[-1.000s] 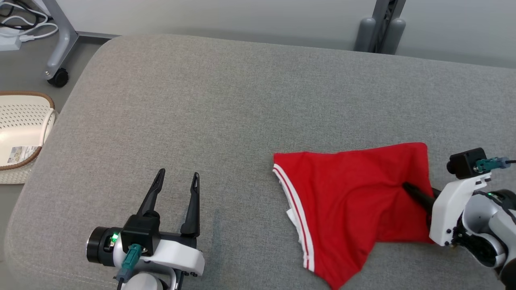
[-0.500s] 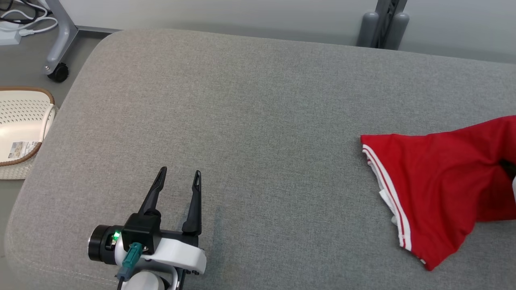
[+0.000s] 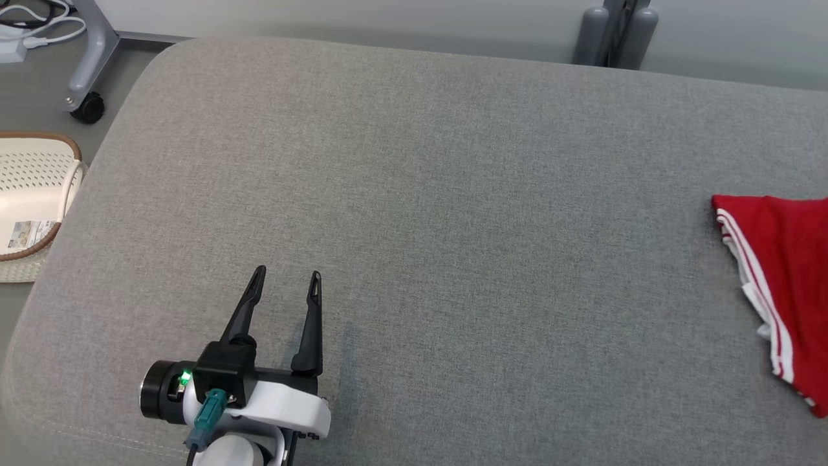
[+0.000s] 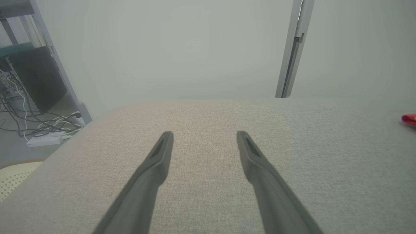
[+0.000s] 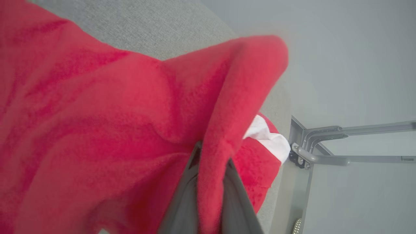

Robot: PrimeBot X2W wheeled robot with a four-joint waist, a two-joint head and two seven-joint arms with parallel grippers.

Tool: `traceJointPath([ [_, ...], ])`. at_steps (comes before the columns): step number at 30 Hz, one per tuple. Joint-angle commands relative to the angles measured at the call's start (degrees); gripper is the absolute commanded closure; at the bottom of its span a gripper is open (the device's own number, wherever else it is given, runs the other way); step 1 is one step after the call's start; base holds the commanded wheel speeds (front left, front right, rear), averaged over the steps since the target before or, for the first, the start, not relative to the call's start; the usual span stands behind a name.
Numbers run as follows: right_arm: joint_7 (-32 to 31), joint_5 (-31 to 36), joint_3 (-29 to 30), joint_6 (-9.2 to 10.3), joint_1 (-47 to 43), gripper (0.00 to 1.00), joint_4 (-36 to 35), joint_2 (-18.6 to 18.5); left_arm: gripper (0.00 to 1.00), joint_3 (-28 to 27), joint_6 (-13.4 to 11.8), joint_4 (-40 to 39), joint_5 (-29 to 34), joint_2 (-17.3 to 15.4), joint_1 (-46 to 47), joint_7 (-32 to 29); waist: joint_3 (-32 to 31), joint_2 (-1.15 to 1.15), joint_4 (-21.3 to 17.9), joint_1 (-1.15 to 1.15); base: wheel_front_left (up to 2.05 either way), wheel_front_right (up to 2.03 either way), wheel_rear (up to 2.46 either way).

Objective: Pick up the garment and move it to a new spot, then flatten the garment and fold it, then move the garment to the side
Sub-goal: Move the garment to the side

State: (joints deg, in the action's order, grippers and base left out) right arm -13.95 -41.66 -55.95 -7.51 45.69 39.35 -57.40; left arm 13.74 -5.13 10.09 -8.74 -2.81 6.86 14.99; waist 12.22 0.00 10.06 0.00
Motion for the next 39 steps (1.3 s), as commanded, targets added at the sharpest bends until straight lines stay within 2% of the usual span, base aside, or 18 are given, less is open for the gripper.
traceJointPath([
  [1, -0.2, 1.2, 0.1, 0.02, 1.1, 1.0, 0.6, -0.9, 0.0, -0.2, -0.3, -0.2, -0.3, -0.2, 0.5, 0.3, 0.3, 0.0, -0.2, 0.0, 0.0, 0.0, 0.0],
  [9, 0.4, 6.5, 2.8, 0.02, 4.4, 1.0, 7.0, -1.8, 0.0, -0.1, 0.0, -0.4, -0.6, -0.2, 2.2, 0.3, 3.2, 0.0, -0.4, 0.0, 0.0, 0.0, 0.0],
  [16, 0.5, 14.7, 6.8, 0.03, 8.1, 1.0, 13.2, -1.2, 0.0, -0.5, 0.3, -0.4, -0.5, -0.2, 3.2, 0.3, 5.1, 0.0, -0.6, 0.0, 0.0, 0.0, 0.0],
  [24, 1.4, 23.4, 13.9, 0.02, 10.1, 1.0, 19.6, 2.4, 0.0, -0.4, 0.5, -0.6, -0.4, -0.2, 4.5, 0.3, 7.3, 0.0, -1.1, 0.0, 0.0, 0.0, 0.0],
  [34, 0.4, 30.2, 19.8, 0.02, 8.9, 1.0, 22.2, 6.0, 0.0, -1.0, 1.0, -0.4, 0.2, -0.2, 5.3, 0.3, 9.6, 0.0, -1.5, 0.0, 0.0, 0.0, 0.0],
  [35, 0.5, 30.7, 20.4, 0.02, 8.8, 0.62, 22.3, 6.2, 0.0, -1.1, 1.0, -0.3, 0.2, -0.2, 5.3, 0.3, 9.7, 0.0, -1.5, 0.0, 0.0, 0.0, 0.0],
  [36, 0.6, 31.0, 21.3, 0.02, 8.7, 0.0, 22.3, 6.5, 0.0, -1.1, 1.1, -0.3, 0.2, -0.2, 5.3, 0.3, 9.7, 0.0, -1.5, 0.0, 0.0, 0.0, 0.0],
  [39, 0.8, 32.6, 23.2, 0.02, 8.1, 0.0, 22.0, 7.3, 0.0, -1.2, 1.1, -0.2, 0.3, -0.2, 5.3, 0.3, 9.7, 0.0, -1.7, 0.0, 0.0, 0.0, 0.0],
])
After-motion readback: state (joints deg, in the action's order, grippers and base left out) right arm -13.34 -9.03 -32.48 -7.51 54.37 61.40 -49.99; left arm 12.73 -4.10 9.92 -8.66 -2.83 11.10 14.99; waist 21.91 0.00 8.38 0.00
